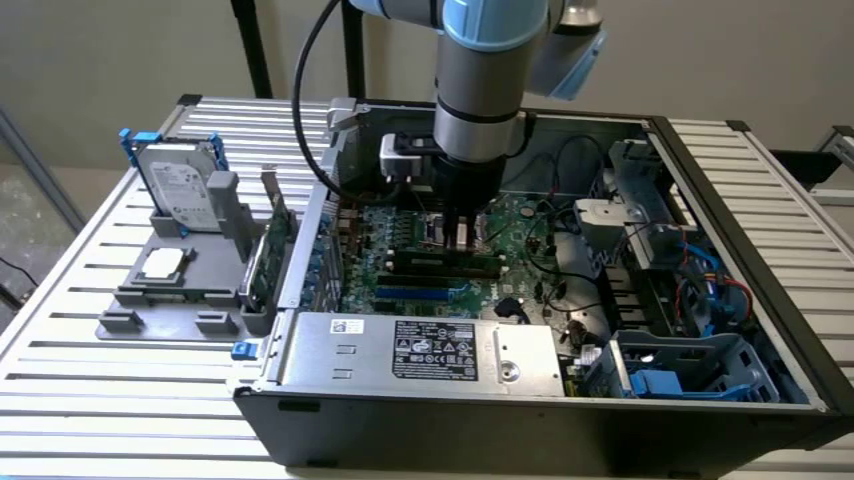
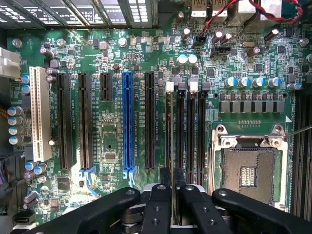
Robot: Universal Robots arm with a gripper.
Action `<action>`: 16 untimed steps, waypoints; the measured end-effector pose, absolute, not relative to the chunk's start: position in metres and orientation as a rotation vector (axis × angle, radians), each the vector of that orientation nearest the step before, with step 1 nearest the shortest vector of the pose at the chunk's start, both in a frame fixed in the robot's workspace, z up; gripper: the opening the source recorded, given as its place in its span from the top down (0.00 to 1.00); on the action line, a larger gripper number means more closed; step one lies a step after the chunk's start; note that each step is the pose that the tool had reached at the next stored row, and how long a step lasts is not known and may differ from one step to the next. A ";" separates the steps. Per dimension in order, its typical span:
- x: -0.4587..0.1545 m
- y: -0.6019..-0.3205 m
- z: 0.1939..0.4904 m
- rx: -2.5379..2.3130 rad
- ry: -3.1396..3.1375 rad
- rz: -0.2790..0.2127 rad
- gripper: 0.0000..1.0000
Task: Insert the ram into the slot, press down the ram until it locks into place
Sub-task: 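Insert the ram into the slot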
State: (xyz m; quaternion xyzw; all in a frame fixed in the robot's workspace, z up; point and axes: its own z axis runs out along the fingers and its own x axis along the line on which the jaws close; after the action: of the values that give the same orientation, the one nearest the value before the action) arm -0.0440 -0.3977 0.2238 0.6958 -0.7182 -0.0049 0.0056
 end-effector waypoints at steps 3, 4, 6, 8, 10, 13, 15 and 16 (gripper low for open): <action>-0.044 -0.397 0.224 2.178 -2.248 -0.014 0.86; -0.044 -0.397 0.224 2.178 -2.248 -0.014 0.86; -0.044 -0.397 0.224 2.177 -2.248 -0.013 0.86; -0.044 -0.397 0.224 2.178 -2.248 -0.011 0.86; -0.044 -0.397 0.224 2.178 -2.249 -0.008 0.86; -0.044 -0.397 0.224 2.179 -2.250 -0.002 0.86; -0.044 -0.396 0.224 2.180 -2.251 0.003 0.86; -0.044 -0.396 0.224 2.181 -2.252 0.005 0.86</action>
State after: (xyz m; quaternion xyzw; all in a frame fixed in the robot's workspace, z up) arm -0.0442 -0.3965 0.2238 0.6957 -0.7183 0.0017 0.0035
